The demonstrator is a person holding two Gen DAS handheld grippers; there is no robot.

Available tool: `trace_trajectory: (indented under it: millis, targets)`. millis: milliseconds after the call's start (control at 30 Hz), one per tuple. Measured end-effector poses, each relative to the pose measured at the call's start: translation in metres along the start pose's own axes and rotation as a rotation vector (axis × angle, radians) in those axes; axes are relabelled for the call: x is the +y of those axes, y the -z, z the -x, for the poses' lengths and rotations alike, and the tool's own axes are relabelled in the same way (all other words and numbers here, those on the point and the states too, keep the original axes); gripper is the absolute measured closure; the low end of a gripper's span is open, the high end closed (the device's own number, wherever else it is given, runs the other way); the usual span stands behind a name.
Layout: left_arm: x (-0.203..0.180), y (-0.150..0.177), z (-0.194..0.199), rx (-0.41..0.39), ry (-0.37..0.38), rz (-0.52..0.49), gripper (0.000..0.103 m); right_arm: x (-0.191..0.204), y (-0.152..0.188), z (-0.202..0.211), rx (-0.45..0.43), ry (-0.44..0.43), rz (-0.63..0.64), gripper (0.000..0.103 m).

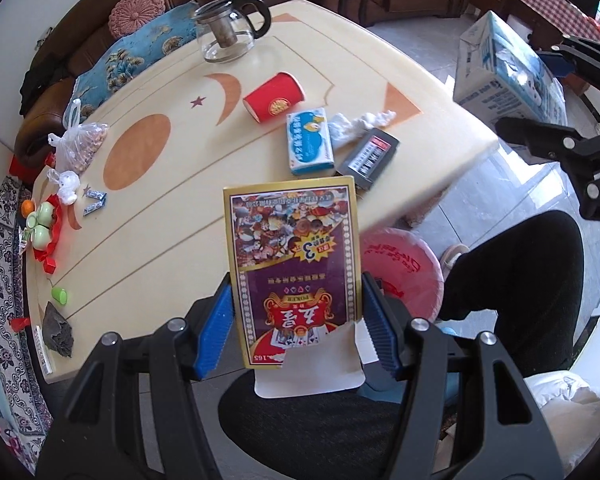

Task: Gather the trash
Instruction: 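Lift both held boxes and carry them toward the trash bin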

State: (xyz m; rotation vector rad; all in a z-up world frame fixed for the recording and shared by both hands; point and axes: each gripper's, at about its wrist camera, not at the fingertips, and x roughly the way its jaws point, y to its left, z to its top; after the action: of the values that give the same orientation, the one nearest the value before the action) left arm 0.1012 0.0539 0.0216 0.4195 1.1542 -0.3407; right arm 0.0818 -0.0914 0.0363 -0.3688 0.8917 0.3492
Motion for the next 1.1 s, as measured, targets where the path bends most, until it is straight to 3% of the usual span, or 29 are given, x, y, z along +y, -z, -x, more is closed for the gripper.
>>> trace_trajectory:
  millis: [633,1100]
  targets:
    - [-0.043,0.038,-0.041,0.043,0.070,-0.027,0.043,0.050,0.057,-0.012,0.064,-0.072,0.043,0.035]
    - [-0.066,0.048,-0.103,0.119,0.113,-0.031,0.043,0.063,0.091,-0.062,0.144,-0.128,0.029,0.035]
